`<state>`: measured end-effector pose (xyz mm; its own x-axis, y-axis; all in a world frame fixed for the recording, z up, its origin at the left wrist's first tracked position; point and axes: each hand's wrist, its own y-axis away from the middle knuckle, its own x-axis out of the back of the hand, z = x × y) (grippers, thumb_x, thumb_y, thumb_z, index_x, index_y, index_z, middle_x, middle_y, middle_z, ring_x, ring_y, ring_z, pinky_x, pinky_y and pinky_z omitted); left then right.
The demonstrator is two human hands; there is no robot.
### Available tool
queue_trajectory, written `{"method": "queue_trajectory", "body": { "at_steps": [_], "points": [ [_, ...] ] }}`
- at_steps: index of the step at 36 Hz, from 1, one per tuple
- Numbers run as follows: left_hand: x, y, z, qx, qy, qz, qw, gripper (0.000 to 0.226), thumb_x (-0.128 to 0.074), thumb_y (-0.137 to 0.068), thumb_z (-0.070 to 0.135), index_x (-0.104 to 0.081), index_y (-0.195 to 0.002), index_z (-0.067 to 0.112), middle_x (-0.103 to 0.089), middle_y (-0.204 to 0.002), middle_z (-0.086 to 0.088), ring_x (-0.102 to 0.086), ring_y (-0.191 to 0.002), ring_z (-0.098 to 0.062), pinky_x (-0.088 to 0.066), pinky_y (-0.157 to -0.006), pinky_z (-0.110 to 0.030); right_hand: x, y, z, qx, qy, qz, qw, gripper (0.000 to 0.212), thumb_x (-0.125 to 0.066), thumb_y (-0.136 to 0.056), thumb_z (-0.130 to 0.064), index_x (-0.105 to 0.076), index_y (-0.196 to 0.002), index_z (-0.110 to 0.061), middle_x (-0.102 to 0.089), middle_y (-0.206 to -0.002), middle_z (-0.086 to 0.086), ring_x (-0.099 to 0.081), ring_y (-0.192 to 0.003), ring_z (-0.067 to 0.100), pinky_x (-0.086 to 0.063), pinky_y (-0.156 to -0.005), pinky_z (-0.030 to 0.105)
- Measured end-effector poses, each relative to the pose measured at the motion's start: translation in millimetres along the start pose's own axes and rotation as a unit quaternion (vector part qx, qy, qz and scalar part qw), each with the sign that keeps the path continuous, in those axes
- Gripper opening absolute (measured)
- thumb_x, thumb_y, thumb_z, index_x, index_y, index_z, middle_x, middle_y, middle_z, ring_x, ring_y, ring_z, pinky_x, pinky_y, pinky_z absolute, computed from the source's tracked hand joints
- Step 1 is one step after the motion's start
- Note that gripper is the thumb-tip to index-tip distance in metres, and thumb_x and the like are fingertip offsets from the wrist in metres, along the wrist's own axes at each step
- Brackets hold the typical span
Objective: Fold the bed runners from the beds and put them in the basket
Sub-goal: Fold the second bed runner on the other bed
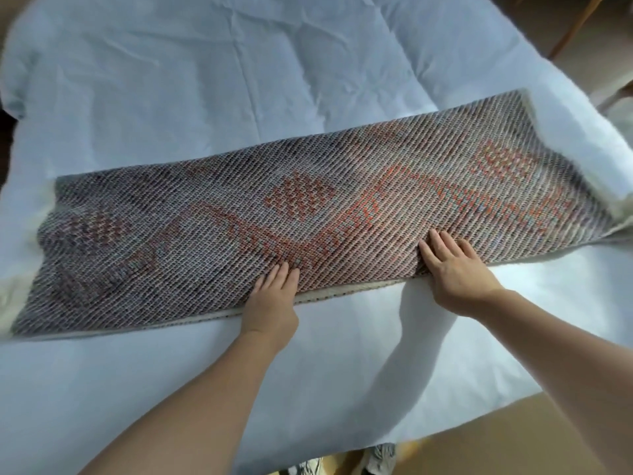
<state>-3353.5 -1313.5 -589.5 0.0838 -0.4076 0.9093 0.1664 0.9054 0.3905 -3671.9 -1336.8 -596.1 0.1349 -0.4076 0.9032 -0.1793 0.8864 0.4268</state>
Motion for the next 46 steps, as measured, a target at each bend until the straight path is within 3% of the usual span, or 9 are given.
{"method": "queue_trajectory", "body": {
  "at_steps": [7,23,27,30,34,38,40,43,46],
  "points": [
    [2.0,-20.2,58.5,-0.083,0.032,0.028,0.996,0.057,-0.016,-0.098,0.037,-0.012,-0.152,0.018,-0.001,-0.161,-0.003,0.004,-0.147,-0.017,0.006,-0.118,-0.037,10.5,13.6,17.6,-0.020,-0.029,-0.001,0.999,0.060,-0.019,-0.100,-0.050,-0.013,-0.153,-0.023,-0.006,-0.160,0.013,-0.005,-0.147,0.032,-0.010,-0.116,0.046],
    [-20.1,-124.7,350.1,-0.172,0.016,-0.012,0.985,0.066,-0.010,-0.092,0.042,-0.008,-0.152,0.017,0.006,-0.160,-0.007,0.009,-0.147,-0.019,0.015,-0.115,-0.037,-12.9,3.2,273.1,-0.092,-0.076,-0.009,0.993,0.057,-0.023,-0.100,-0.036,-0.005,-0.153,-0.025,0.002,-0.160,0.016,-0.001,-0.146,0.038,-0.002,-0.118,0.052],
    [-23.5,-142.1,421.4,-0.221,0.034,-0.001,0.975,0.075,-0.010,-0.085,0.049,-0.019,-0.151,0.013,-0.005,-0.160,-0.009,0.002,-0.147,-0.021,0.016,-0.113,-0.034,-8.4,-9.2,324.1,-0.092,-0.202,0.013,0.975,0.048,-0.030,-0.096,-0.040,-0.039,-0.138,-0.018,-0.035,-0.142,0.020,-0.033,-0.134,0.040,-0.030,-0.106,0.045],
    [-28.9,-153.1,460.8,-0.248,0.013,0.005,0.969,0.065,-0.046,-0.083,0.040,-0.041,-0.140,0.010,-0.026,-0.155,-0.015,-0.018,-0.144,-0.027,0.002,-0.117,-0.039,-0.2,-21.1,349.9,-0.097,-0.277,0.046,0.955,0.041,-0.047,-0.095,-0.031,-0.049,-0.132,-0.014,-0.049,-0.131,0.013,-0.048,-0.121,0.033,-0.039,-0.096,0.036],
    [-38.9,-169.8,493.9,-0.276,-0.036,0.072,0.958,0.036,-0.076,-0.058,0.020,-0.070,-0.093,0.013,-0.066,-0.104,-0.008,-0.051,-0.100,-0.028,-0.038,-0.089,-0.035,7.4,-45.6,366.0,-0.097,-0.313,0.054,0.943,0.046,-0.047,-0.094,-0.025,-0.041,-0.140,-0.017,-0.054,-0.132,0.010,-0.052,-0.118,0.029,-0.042,-0.097,0.036],
    [-36.1,-182.5,505.7,-0.302,-0.039,-0.008,0.953,0.078,-0.066,-0.072,0.022,-0.037,-0.145,0.019,-0.055,-0.133,0.000,-0.052,-0.105,-0.029,-0.036,-0.083,-0.035,19.4,-72.4,369.2,-0.070,-0.308,0.053,0.947,0.050,-0.046,-0.096,-0.028,-0.035,-0.144,-0.017,-0.056,-0.130,0.010,-0.053,-0.115,0.030,-0.043,-0.092,0.035],
    [-29.1,-185.3,516.6,-0.297,-0.038,-0.028,0.954,0.083,-0.061,-0.075,0.018,-0.024,-0.149,0.022,-0.059,-0.118,0.004,-0.059,-0.094,-0.027,-0.040,-0.068,-0.034,26.0,-83.2,365.5,-0.051,-0.329,0.052,0.942,0.054,-0.050,-0.096,-0.029,-0.033,-0.145,-0.016,-0.057,-0.129,0.009,-0.055,-0.113,0.029,-0.043,-0.091,0.034],
    [-20.7,-184.8,533.3,-0.227,-0.026,-0.034,0.973,0.075,-0.073,-0.059,0.017,-0.055,-0.130,0.030,-0.052,-0.064,0.004,-0.059,-0.058,-0.017,-0.017,-0.045,-0.026,35.2,-100.2,354.9,-0.022,-0.349,0.046,0.936,0.060,-0.055,-0.095,-0.028,-0.030,-0.147,-0.015,-0.051,-0.137,0.012,-0.055,-0.116,0.030,-0.042,-0.093,0.033],
    [-25.0,-186.6,530.4,-0.241,-0.029,0.018,0.970,0.070,-0.069,-0.026,0.014,-0.071,-0.094,0.034,-0.024,-0.043,0.005,-0.043,-0.032,-0.011,0.003,-0.048,-0.021,42.4,-115.6,344.0,-0.014,-0.360,0.023,0.933,0.069,-0.058,-0.092,-0.029,-0.022,-0.150,-0.017,-0.046,-0.142,0.012,-0.051,-0.122,0.030,-0.043,-0.097,0.036]
  ]
}}
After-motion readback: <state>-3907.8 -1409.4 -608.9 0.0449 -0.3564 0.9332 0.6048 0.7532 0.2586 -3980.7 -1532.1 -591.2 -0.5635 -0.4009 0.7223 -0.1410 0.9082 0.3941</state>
